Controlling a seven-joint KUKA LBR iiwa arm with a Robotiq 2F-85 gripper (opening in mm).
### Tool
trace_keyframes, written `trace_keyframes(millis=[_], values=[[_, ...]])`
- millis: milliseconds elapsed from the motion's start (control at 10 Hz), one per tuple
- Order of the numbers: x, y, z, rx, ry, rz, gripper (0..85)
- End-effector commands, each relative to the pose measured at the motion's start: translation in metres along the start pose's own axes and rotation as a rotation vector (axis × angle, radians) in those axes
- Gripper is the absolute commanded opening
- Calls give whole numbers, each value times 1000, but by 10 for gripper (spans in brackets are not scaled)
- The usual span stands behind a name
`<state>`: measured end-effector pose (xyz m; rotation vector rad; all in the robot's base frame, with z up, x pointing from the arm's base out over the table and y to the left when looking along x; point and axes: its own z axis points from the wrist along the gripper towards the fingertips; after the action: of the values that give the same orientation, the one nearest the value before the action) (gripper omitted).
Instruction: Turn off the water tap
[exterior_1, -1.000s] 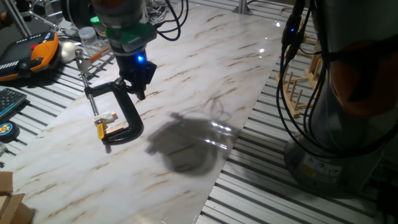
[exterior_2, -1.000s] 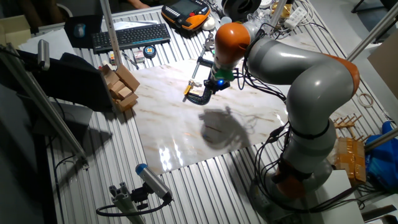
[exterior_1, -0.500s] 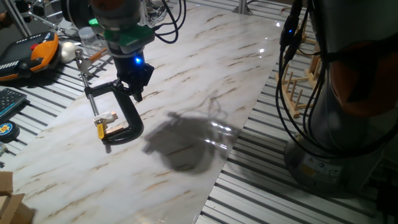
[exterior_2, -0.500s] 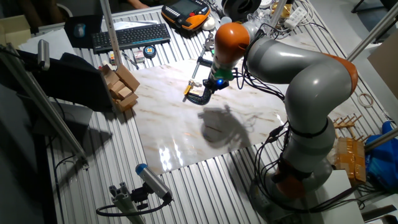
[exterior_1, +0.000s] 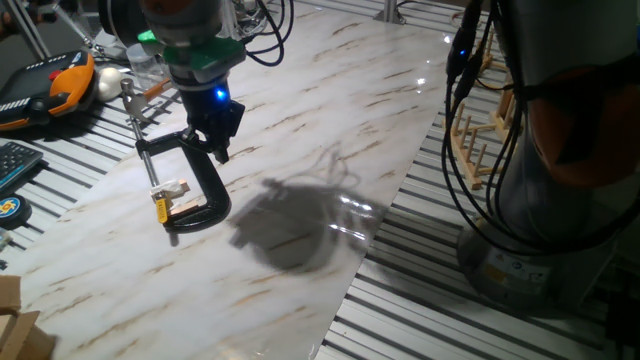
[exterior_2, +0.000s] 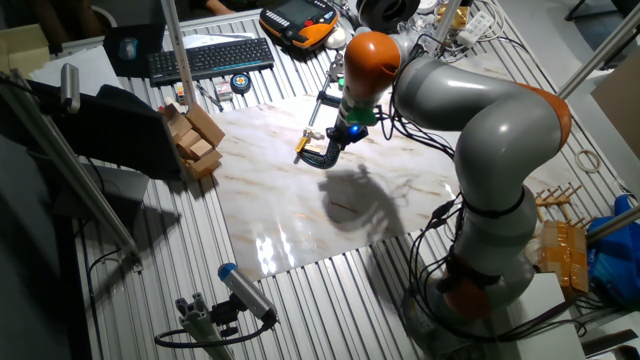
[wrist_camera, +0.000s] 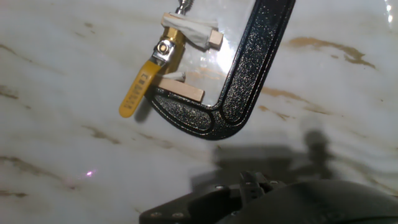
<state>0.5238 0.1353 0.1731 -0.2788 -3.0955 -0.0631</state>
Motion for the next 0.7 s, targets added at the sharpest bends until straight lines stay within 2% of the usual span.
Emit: trace_keyframes(millis=[0, 300, 400, 500, 600], values=[[0, 0, 0, 12, -6, -4, 0], [0, 0, 0, 12, -13, 13, 0], [0, 0, 0, 18, -13, 25, 0], [0, 0, 0, 6, -6, 48, 0], [0, 0, 0, 9, -5, 74, 0]])
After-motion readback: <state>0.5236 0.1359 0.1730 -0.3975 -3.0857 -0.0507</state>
